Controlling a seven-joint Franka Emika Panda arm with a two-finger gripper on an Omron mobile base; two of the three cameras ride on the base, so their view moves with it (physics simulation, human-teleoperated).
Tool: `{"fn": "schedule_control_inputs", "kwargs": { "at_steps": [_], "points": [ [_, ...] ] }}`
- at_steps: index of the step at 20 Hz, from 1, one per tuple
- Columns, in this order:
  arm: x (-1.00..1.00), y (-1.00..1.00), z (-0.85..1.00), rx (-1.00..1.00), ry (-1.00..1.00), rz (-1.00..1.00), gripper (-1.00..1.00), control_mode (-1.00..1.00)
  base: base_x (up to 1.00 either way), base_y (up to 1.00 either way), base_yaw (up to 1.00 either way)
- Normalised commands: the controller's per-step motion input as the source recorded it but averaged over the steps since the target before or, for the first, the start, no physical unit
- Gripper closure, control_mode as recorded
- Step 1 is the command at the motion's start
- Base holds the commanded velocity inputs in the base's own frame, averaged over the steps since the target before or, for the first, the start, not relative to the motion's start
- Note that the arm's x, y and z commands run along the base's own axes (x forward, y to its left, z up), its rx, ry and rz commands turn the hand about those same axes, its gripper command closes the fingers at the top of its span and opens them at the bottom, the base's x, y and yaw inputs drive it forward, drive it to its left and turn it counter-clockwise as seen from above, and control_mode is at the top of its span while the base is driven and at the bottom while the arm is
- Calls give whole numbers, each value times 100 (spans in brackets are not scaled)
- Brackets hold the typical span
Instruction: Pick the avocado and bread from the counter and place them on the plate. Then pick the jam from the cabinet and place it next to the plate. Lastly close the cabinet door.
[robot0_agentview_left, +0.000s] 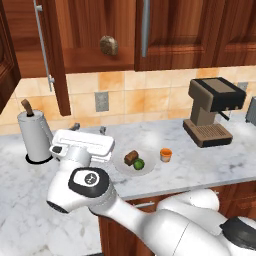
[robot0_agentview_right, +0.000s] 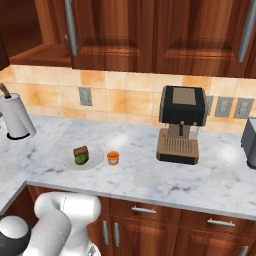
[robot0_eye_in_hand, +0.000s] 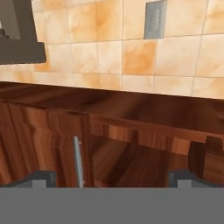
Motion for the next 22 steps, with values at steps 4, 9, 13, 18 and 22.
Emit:
{"fn": "schedule_control_inputs", "kwargs": {
  "at_steps": [4, 9, 13, 18, 22],
  "points": [
    [0, 25, 3, -7, -24, 13, -100, -100, 0, 0, 0],
    [2, 25, 8, -5, -19, 11, -100, -100, 0, 0, 0],
    [14, 22, 15, 0, -7, 8, -100, -100, 0, 0, 0],
    [20, 24, 12, 0, -3, 7, -100, -100, 0, 0, 0],
    [14, 29, 4, -3, -3, 7, -100, -100, 0, 0, 0]
  ]
}}
